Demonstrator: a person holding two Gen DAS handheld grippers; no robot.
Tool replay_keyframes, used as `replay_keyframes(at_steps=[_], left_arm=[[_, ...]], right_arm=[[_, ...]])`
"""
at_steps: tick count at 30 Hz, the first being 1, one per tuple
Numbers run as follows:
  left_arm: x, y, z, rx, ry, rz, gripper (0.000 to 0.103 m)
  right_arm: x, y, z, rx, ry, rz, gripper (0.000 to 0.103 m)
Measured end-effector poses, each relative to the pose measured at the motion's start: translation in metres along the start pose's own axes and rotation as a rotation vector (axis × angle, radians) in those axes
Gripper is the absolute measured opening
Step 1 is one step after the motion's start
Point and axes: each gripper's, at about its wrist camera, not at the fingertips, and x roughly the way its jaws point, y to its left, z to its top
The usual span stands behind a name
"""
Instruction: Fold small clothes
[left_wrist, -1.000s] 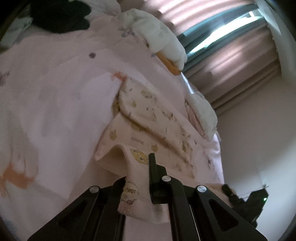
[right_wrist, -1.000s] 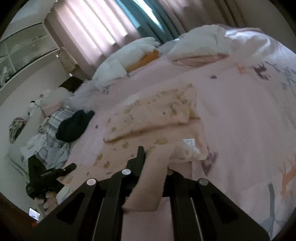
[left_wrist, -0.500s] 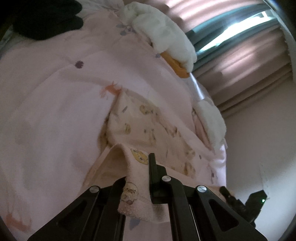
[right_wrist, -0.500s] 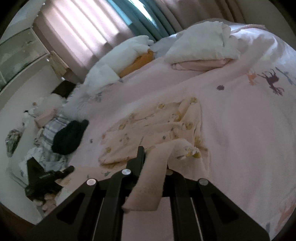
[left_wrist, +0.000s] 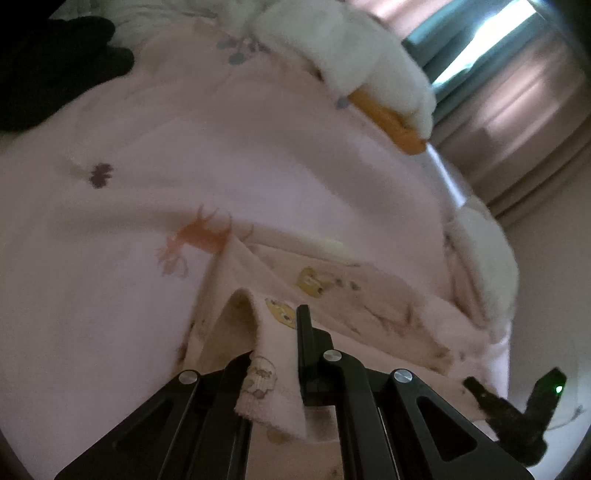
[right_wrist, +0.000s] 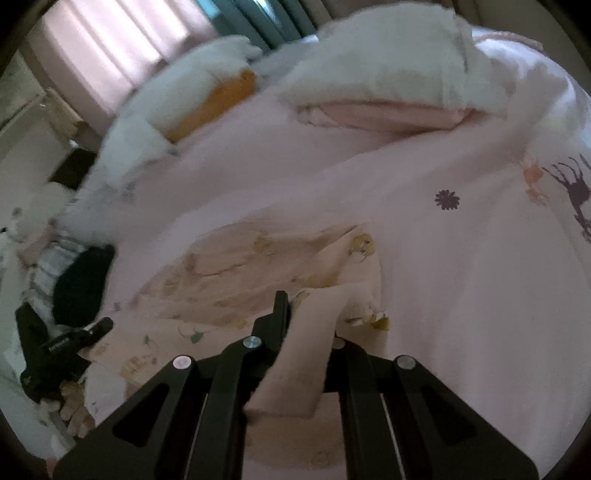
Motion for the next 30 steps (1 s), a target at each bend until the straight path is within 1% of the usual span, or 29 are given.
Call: replay_keyframes(at_steps=[1,3,6,8,10,11,12,13,14,15,16,17,18,20,21,22,23,24,25,26,27,28,29,30], left_arm=[[0.008,0.000,0.000,0.009,0.000,0.015,0.001],[0.022,0.002,-0.001,0.023,0.004,0.058,0.001],[0.037,0.010,0.000,0.014,0.027,0.077,0.001],[0.045,0.009,0.004,0.022,0.067,0.089,0.001],[0.044,0.006,0.010,0.038,0.115,0.099,0.001],[0.037,0.006,0.012,0.025,0.126,0.090,0.002],[0.027,0.006,0.013,0.013,0.122,0.089,0.002],[0.016,0.006,0.013,0.005,0.114,0.078,0.003],[0.007,0.006,0.013,0.001,0.110,0.056,0.011],[-0.002,0.006,0.013,-0.001,0.118,0.027,0.021],[-0.007,0.007,0.013,-0.005,0.138,-0.010,0.044],[-0.010,0.008,0.012,-0.013,0.156,-0.040,0.061],[-0.013,0.011,0.009,-0.028,0.181,-0.079,0.062],[-0.018,0.018,0.002,-0.077,0.214,-0.095,0.062],[-0.022,0.020,-0.004,-0.080,0.223,-0.108,0.062],[-0.025,0.018,-0.011,-0.063,0.225,-0.116,0.062],[-0.031,0.014,-0.021,-0.019,0.220,-0.104,0.059],[-0.035,0.009,-0.027,0.029,0.207,-0.091,0.055],[-0.039,0.001,-0.034,0.090,0.182,-0.078,0.044],[-0.042,-0.008,-0.042,0.156,0.157,-0.068,0.033],[-0.043,-0.017,-0.048,0.209,0.150,-0.065,0.030],[-0.040,-0.027,-0.053,0.274,0.166,-0.067,0.028],[-0.035,-0.036,-0.058,0.322,0.185,-0.069,0.027],[-0.030,-0.041,-0.063,0.343,0.195,-0.060,0.027]], right_arm=[[0.010,-0.001,0.004,-0.002,0.017,-0.010,0.006],[0.027,-0.001,0.008,-0.028,0.038,-0.058,0.006],[0.046,-0.006,0.008,-0.035,0.059,-0.082,0.006],[0.054,-0.010,0.011,-0.016,0.068,-0.079,0.006],[0.057,-0.016,0.016,0.018,0.081,-0.055,0.012],[0.054,-0.017,0.018,0.024,0.084,-0.040,0.014],[0.048,-0.016,0.019,0.016,0.076,-0.030,0.021],[0.043,-0.013,0.017,0.007,0.068,-0.030,0.037],[0.031,-0.010,0.016,-0.008,0.052,-0.035,0.048],[0.023,-0.008,0.016,-0.014,0.037,-0.033,0.072],[0.015,-0.005,0.016,-0.013,0.020,-0.012,0.084],[0.004,-0.005,0.014,-0.003,0.012,0.027,0.085],[-0.002,-0.004,0.015,0.011,0.014,0.063,0.085],[-0.013,-0.005,0.011,0.042,0.034,0.116,0.085],[-0.015,-0.005,0.008,0.048,0.050,0.122,0.085],[-0.018,-0.003,0.003,0.037,0.066,0.116,0.082],[-0.020,0.003,-0.004,0.001,0.074,0.105,0.077],[-0.023,0.010,-0.012,-0.075,0.079,0.089,0.066],[-0.021,0.018,-0.019,-0.149,0.088,0.063,0.053],[-0.020,0.025,-0.027,-0.215,0.096,0.024,0.046],[-0.015,0.032,-0.036,-0.275,0.108,-0.019,0.033],[-0.009,0.037,-0.043,-0.318,0.124,-0.042,0.022],[-0.005,0.040,-0.046,-0.333,0.136,-0.044,0.020],[0.002,0.041,-0.049,-0.343,0.154,-0.047,0.020]])
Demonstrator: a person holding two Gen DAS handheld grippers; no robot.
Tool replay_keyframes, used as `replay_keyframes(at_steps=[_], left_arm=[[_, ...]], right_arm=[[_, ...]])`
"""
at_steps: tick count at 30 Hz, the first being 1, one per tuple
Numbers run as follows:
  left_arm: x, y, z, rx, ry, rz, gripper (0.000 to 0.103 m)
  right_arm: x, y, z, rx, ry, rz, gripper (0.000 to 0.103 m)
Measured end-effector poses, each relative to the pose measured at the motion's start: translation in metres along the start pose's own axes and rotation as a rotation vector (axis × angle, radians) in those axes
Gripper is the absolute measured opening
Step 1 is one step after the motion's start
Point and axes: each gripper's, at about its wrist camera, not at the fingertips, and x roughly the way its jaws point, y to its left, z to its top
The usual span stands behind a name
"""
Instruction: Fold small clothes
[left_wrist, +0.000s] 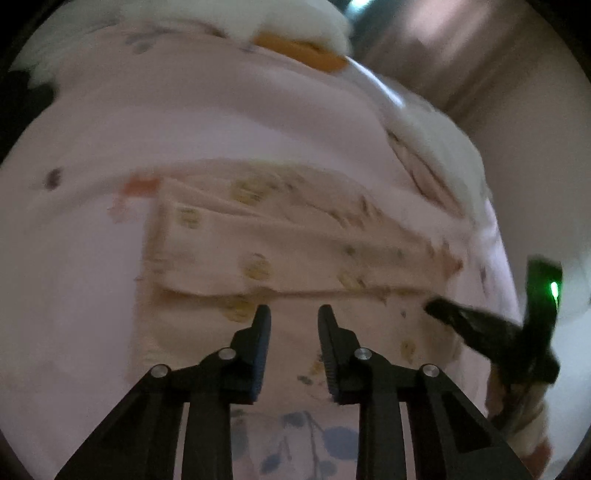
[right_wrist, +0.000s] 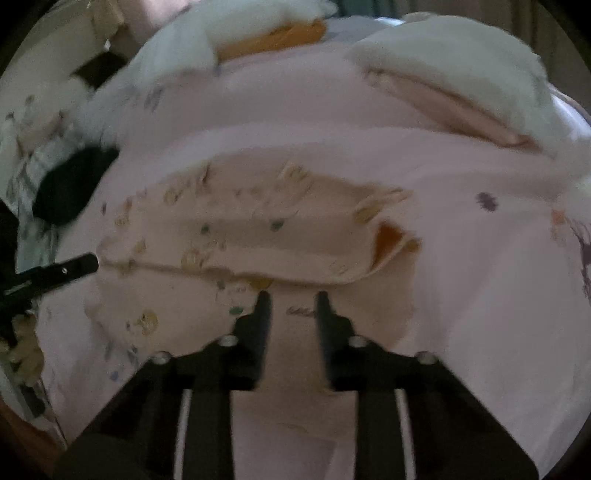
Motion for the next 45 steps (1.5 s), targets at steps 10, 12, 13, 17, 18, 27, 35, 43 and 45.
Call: replay_keyframes(at_steps=[10,12,13,17,18,27,35,43,45], left_arm=[[0.076,-0.004,0.051,-0.071,0.075,0.087,0.027],[0.067,0.001,0.075,-0.117,-0.012,0.106,0.027],[0.060,0.002,0.088,-0.141,-0.057,0.128,0.027],[0.014,0.011,0.101,-0.170,-0.197,0.096,0.028],[0.003,0.013,0.096,-0.152,-0.210,0.103,0.028],[0.002,0.038,0.033,-0.136,0.011,0.111,0.028],[0.043,0.015,-0.024,0.099,-0.054,0.191,0.032],[0.037,0.026,-0.028,0.101,-0.004,0.127,0.034],[0.039,0.018,-0.036,0.150,-0.017,0.166,0.034]], right_arm=[[0.051,-0.012,0.042,0.088,0.040,-0.013,0.019],[0.056,-0.014,0.064,0.084,0.011,-0.058,0.019],[0.057,-0.016,0.074,0.090,-0.011,-0.094,0.019],[0.039,-0.030,0.097,0.201,-0.115,-0.047,0.024],[0.028,-0.034,0.093,0.230,-0.133,0.011,0.024],[-0.007,-0.027,0.037,0.079,-0.060,-0.079,0.048],[0.049,-0.041,0.048,0.182,-0.015,-0.087,0.047],[0.052,-0.075,0.096,0.366,-0.214,-0.020,0.049],[0.059,-0.063,0.096,0.304,-0.179,0.039,0.050]])
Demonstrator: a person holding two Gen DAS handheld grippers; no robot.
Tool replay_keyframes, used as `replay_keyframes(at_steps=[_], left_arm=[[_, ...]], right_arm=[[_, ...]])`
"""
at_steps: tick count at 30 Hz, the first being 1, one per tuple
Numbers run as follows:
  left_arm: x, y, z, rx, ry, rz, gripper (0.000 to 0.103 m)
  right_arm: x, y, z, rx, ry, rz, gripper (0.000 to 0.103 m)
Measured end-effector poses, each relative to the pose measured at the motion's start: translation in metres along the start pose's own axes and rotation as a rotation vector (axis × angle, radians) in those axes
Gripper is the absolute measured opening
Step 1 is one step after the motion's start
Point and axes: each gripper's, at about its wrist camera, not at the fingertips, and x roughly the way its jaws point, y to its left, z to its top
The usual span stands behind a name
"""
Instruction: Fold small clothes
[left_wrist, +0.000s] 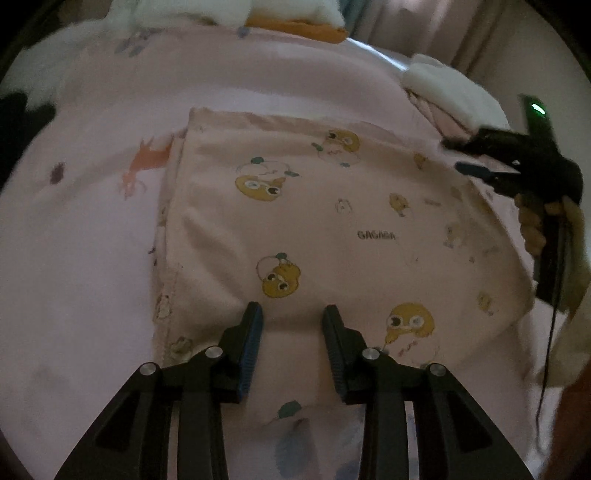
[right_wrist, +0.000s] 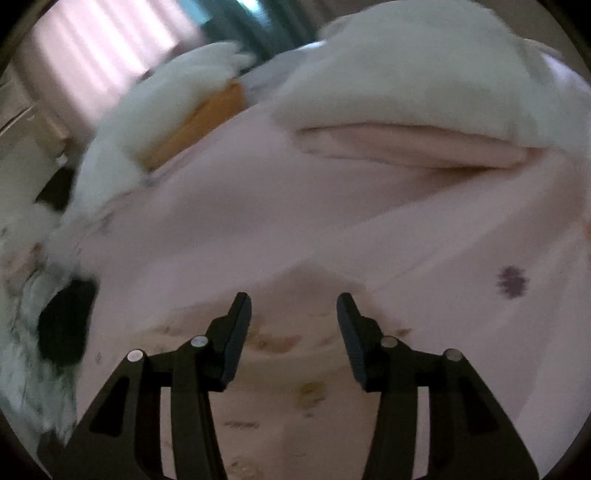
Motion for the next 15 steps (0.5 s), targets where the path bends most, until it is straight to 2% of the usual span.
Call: replay_keyframes(at_steps=[1,2,3,5,6,8,9,10,11,12,13,15], left_arm=[[-0.002,-0.002,-0.005,0.007,0.002,0.022,0.034],[-0.003,-0.006,-0.009,0.013,0.004,0.050,0.035],[-0.005,-0.010,-0.012,0.030,-0.004,0.073,0.035],[-0.004,-0.015,-0.016,0.076,-0.025,0.101,0.038],[-0.005,-0.014,-0.016,0.065,-0.031,0.103,0.038],[-0.010,-0.004,-0.016,-0.060,-0.028,0.075,0.039],[-0.013,0.003,-0.017,-0.144,-0.022,0.044,0.039],[-0.017,0.008,-0.017,-0.214,-0.014,0.015,0.041],[-0.021,0.012,-0.019,-0.263,-0.002,-0.008,0.042],[-0.025,0.011,-0.019,-0.282,0.013,-0.015,0.042],[-0.030,0.011,-0.023,-0.295,0.029,-0.020,0.044],[-0.039,0.010,-0.031,-0.328,0.049,-0.071,0.052]], right_arm=[[0.009,0.006,-0.005,-0.045,0.054,-0.039,0.048],[0.028,0.013,-0.017,-0.115,0.141,-0.137,0.047],[0.036,0.017,-0.028,-0.168,0.155,-0.184,0.047],[0.026,0.021,-0.034,-0.194,0.077,-0.202,0.045],[0.023,0.018,-0.033,-0.152,0.076,-0.209,0.043],[0.001,0.010,-0.029,-0.011,0.064,-0.170,0.053],[-0.013,0.007,-0.028,0.037,0.072,-0.094,0.056],[-0.027,0.007,-0.028,0.050,0.080,-0.040,0.057],[-0.043,0.009,-0.029,0.048,0.079,-0.034,0.057],[-0.063,0.012,-0.033,0.035,0.063,-0.075,0.061],[-0.082,0.014,-0.038,0.022,0.040,-0.094,0.069],[-0.115,0.013,-0.049,-0.001,0.019,-0.040,0.084]])
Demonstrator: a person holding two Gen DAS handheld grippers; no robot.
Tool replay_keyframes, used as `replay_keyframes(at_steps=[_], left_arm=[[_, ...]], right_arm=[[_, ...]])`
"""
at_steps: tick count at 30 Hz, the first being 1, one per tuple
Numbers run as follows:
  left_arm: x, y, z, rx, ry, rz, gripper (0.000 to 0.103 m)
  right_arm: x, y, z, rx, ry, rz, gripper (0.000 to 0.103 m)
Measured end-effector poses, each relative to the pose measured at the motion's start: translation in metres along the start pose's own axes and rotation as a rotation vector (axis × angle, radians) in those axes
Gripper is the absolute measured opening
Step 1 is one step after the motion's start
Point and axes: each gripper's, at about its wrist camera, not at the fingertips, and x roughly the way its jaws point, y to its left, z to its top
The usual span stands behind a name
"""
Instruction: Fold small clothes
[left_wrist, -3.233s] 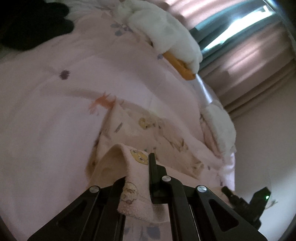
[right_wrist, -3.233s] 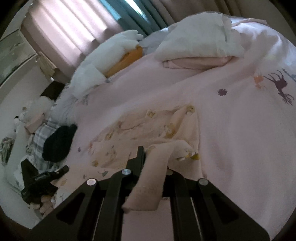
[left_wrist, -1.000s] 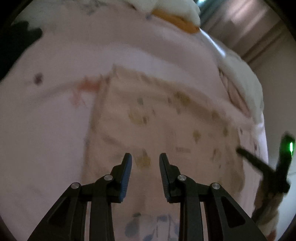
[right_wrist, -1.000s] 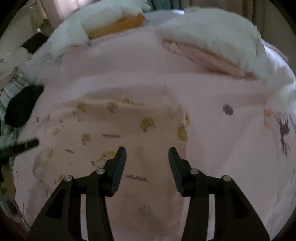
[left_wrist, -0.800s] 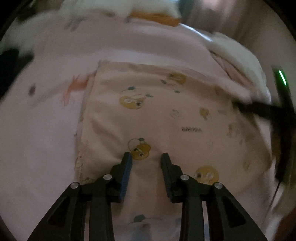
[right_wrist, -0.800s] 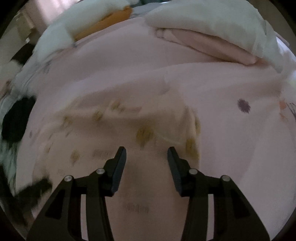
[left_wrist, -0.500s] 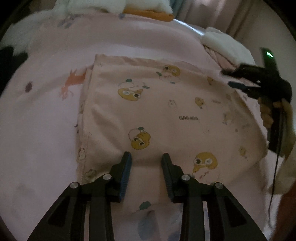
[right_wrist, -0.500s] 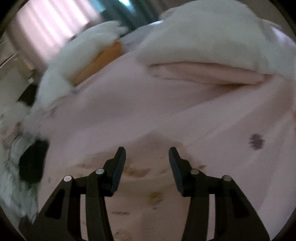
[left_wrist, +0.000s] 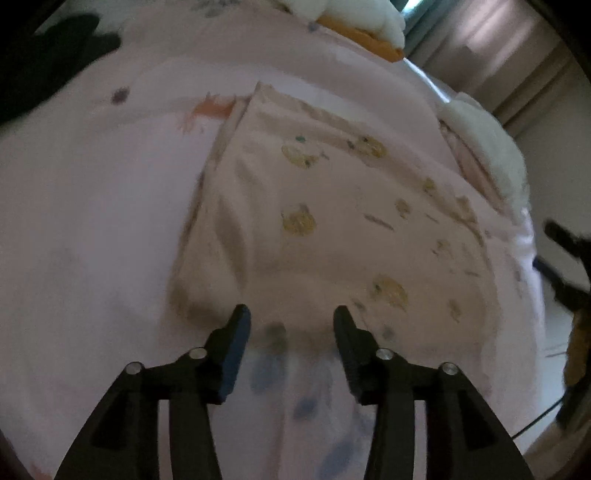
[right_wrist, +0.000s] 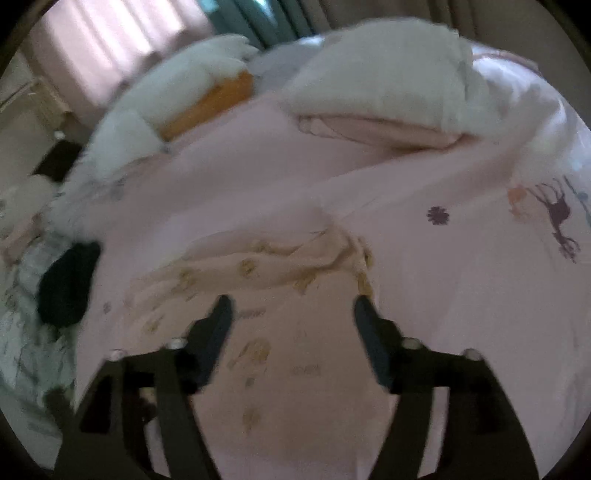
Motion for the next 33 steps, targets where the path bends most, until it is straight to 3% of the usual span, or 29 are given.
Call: replay_keyframes(at_steps=[2,4,7,9,13,16,20,22,24,30,33], left_arm=[[-0.003,0.003,-0.012,-0.044,0.032,-0.056,0.060],[-0.003,0.000,-0.027,-0.029,0.072,-0.043,0.060],[-0.004,-0.009,-0.041,0.000,0.052,-0.023,0.060],[-0.003,-0.007,-0.046,-0.071,0.052,-0.113,0.063],[0.008,0.008,-0.045,-0.237,0.067,-0.313,0.073],[0.022,0.025,-0.035,-0.395,0.073,-0.435,0.073],[0.033,0.045,-0.023,-0.552,0.044,-0.548,0.073],[0.037,0.047,-0.016,-0.582,0.016,-0.556,0.073],[0.036,0.045,-0.008,-0.565,-0.013,-0.530,0.073],[0.044,0.022,0.025,-0.451,-0.069,-0.395,0.073],[0.053,0.024,0.039,-0.465,-0.080,-0.372,0.073]], right_arm=[[-0.018,0.002,-0.016,0.011,0.007,0.051,0.087],[-0.036,-0.004,-0.039,0.050,0.001,0.091,0.100],[-0.039,-0.010,-0.071,0.143,0.020,0.175,0.102],[-0.033,-0.018,-0.097,0.215,0.070,0.264,0.102],[-0.011,-0.029,-0.137,0.336,0.140,0.305,0.103],[0.019,-0.050,-0.159,0.535,0.191,0.409,0.103],[0.030,-0.063,-0.160,0.696,0.107,0.474,0.103],[0.037,-0.061,-0.155,0.729,0.083,0.509,0.103],[0.047,-0.055,-0.148,0.736,0.113,0.472,0.103],[0.058,-0.032,-0.119,0.605,0.101,0.379,0.103],[0.067,-0.027,-0.106,0.540,0.066,0.356,0.103]])
